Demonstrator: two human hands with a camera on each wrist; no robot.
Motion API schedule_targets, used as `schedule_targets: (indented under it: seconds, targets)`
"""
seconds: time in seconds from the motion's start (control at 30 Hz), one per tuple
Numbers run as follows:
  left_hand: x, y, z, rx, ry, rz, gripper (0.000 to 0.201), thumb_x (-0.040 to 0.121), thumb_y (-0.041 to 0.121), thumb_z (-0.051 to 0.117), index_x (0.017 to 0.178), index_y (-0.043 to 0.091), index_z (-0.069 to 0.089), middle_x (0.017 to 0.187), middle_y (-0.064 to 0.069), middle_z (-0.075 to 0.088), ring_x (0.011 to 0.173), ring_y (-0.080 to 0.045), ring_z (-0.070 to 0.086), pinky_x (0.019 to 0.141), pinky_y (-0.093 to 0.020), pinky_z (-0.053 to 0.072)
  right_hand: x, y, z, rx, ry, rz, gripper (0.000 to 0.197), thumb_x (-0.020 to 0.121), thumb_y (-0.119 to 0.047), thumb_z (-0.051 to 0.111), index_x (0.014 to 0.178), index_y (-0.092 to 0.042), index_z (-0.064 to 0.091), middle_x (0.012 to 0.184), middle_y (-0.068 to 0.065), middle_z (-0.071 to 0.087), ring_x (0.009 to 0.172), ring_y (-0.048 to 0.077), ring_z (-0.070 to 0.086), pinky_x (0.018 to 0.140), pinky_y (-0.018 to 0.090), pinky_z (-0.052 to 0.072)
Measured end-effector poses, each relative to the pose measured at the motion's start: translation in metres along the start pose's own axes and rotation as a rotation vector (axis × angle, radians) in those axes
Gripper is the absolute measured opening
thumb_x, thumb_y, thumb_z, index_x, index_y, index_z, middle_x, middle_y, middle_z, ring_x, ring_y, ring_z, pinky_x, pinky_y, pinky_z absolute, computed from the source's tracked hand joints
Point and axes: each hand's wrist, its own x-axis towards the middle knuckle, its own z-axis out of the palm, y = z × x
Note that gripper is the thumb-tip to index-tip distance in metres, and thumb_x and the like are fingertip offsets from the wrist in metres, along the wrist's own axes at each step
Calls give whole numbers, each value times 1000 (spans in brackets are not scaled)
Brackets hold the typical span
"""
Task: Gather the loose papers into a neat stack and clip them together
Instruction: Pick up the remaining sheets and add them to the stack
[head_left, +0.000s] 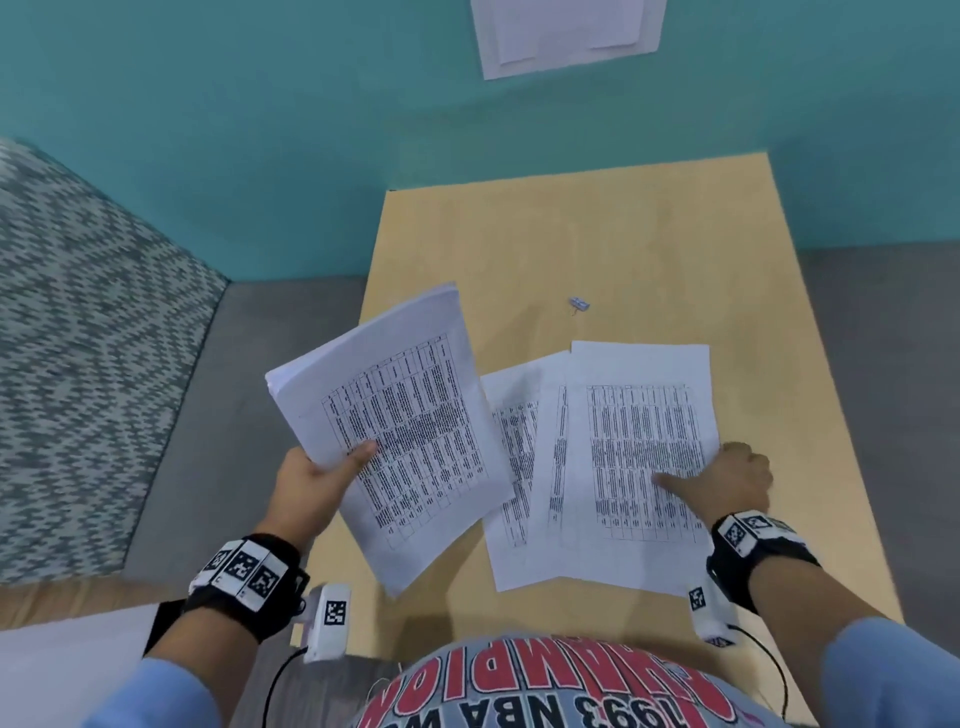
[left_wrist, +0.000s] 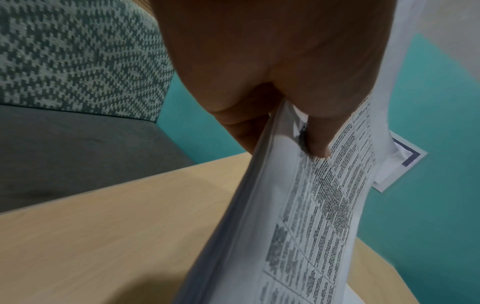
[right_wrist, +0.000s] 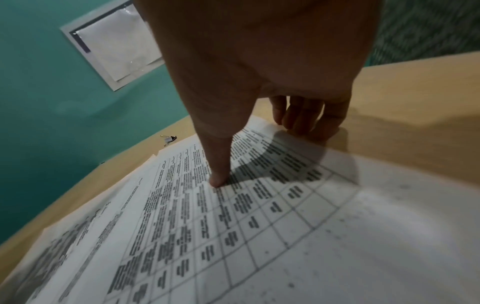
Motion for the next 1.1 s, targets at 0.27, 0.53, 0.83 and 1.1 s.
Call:
schedule_targets:
  seconds: [0.27,0.53,0.83,1.1]
  targets:
    - [-22,-6,-22,-43,53,-9,27,92,12,79,119,9,76,101,7,84,97,-7,79,71,-15,62,-4,-23,11,6,-174,-90,70,77,-30,90,127,5,55,121,25,61,101,39,65,83,42,58]
    - [-44,-9,-30,-146,83,-19,23,93,6,77,116,10,76,105,6,83,97,-10,80,69,-15,61,-22,-40,23,51,-97,-123,75,68,-5,90,128,6,45,124,29,54,108,44,62,88,48,58]
    - [-50,-21,-58,-92,107,-44,27,90,16,81,116,9,78,110,-2,84,102,-21,80,88,-40,66,-32,-42,21,327,-296,-204,25,82,-13,79,102,-8,64,95,12,72,84,30,70,78,42,62]
    - [-48,-38,-85,-113,139,-65,27,87,18,83,113,12,80,114,-3,83,110,-24,78,103,-55,58,-62,-81,7,520,-361,-413,19,87,-27,84,98,-22,70,71,0,63,57,16,53,45,23,44]
